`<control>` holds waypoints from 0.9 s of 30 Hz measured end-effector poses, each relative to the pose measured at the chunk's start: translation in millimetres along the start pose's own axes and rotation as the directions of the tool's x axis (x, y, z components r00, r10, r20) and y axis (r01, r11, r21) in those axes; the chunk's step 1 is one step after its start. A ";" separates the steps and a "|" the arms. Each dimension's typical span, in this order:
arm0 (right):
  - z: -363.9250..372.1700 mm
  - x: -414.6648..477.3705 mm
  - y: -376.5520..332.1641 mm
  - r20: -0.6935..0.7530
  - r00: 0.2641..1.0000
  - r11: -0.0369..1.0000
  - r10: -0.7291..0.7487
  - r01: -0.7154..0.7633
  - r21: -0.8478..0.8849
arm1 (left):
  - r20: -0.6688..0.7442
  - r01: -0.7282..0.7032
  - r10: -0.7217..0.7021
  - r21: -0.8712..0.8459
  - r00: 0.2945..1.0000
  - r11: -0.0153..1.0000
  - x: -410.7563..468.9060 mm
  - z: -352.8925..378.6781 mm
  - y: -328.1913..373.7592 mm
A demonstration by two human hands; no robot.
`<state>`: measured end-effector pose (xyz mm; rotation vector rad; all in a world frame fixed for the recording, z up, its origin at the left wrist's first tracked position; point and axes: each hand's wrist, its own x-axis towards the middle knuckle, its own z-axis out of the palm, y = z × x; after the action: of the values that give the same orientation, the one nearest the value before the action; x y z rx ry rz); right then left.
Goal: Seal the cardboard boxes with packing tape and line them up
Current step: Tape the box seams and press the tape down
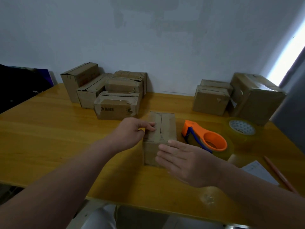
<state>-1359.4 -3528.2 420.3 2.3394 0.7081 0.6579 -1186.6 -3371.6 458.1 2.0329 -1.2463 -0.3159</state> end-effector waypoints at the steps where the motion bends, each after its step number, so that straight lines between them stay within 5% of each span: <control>1: -4.4 -3.3 2.3 -0.044 0.999 1.000 0.015 -0.015 -0.010 | -0.008 0.024 -0.024 -0.011 1.000 1.000 -0.5 0.5 3.4; 5: -14.6 -14.3 10.1 -0.174 0.965 0.981 0.195 -0.191 0.042 | -0.098 0.110 -0.098 0.137 0.990 0.984 5.7 6.7 23.6; 8: -8.3 -24.3 15.8 -0.102 0.846 0.851 0.524 -0.514 0.110 | -0.169 0.166 -0.109 0.375 0.980 0.912 12.9 18.2 43.8; 11: -2.7 -30.1 20.1 0.154 0.509 0.510 0.847 -0.859 0.041 | -0.126 0.258 -0.225 0.485 0.966 0.836 22.9 33.6 53.3; 13: -0.5 -33.0 21.1 0.365 0.260 0.296 0.894 -0.954 -0.047 | -0.075 0.294 -0.301 0.529 0.951 0.796 29.6 41.1 57.8; 14: -1.2 -33.5 21.5 0.425 0.196 0.243 0.883 -0.968 -0.057 | -0.052 0.303 -0.327 0.535 0.944 0.789 33.3 42.4 60.2; 19: 4.1 -32.4 16.1 0.579 0.220 0.259 0.785 -0.966 0.016 | 0.183 0.289 -0.421 0.489 0.889 0.823 49.0 21.1 62.3; 23: 8.3 -30.9 19.6 0.500 0.209 0.173 0.840 -0.978 0.118 | 0.299 0.218 -0.431 0.546 0.851 0.809 48.3 -1.7 59.5; 27: 8.5 -27.8 39.8 0.413 0.075 -0.083 0.907 -0.932 0.352 | 0.426 0.077 -0.397 0.597 0.813 0.799 49.1 -17.5 58.2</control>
<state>-1362.0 -3575.8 433.1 3.1605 -1.2933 1.0097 -1191.7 -3421.4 518.0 2.7565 -1.5285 -0.7679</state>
